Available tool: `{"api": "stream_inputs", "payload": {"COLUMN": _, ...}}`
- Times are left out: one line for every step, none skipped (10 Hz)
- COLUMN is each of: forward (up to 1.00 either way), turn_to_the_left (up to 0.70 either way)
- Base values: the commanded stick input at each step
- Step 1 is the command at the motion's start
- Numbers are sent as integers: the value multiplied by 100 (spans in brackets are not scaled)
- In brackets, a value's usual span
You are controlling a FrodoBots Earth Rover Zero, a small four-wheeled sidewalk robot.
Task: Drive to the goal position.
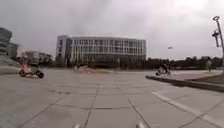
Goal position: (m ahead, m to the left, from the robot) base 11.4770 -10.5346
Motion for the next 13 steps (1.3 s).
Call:
{"api": "stream_inputs", "payload": {"forward": 85, "turn_to_the_left": 24}}
{"api": "stream_inputs", "payload": {"forward": 85, "turn_to_the_left": 6}}
{"api": "stream_inputs", "payload": {"forward": 85, "turn_to_the_left": 0}}
{"api": "stream_inputs", "payload": {"forward": 85, "turn_to_the_left": 0}}
{"api": "stream_inputs", "payload": {"forward": 85, "turn_to_the_left": 0}}
{"api": "stream_inputs", "payload": {"forward": 85, "turn_to_the_left": 0}}
{"api": "stream_inputs", "payload": {"forward": 85, "turn_to_the_left": 0}}
{"api": "stream_inputs", "payload": {"forward": 85, "turn_to_the_left": 0}}
{"api": "stream_inputs", "payload": {"forward": 85, "turn_to_the_left": 0}}
{"api": "stream_inputs", "payload": {"forward": 85, "turn_to_the_left": 0}}
{"api": "stream_inputs", "payload": {"forward": 85, "turn_to_the_left": 0}}
{"api": "stream_inputs", "payload": {"forward": 85, "turn_to_the_left": 0}}
{"api": "stream_inputs", "payload": {"forward": 85, "turn_to_the_left": 0}}
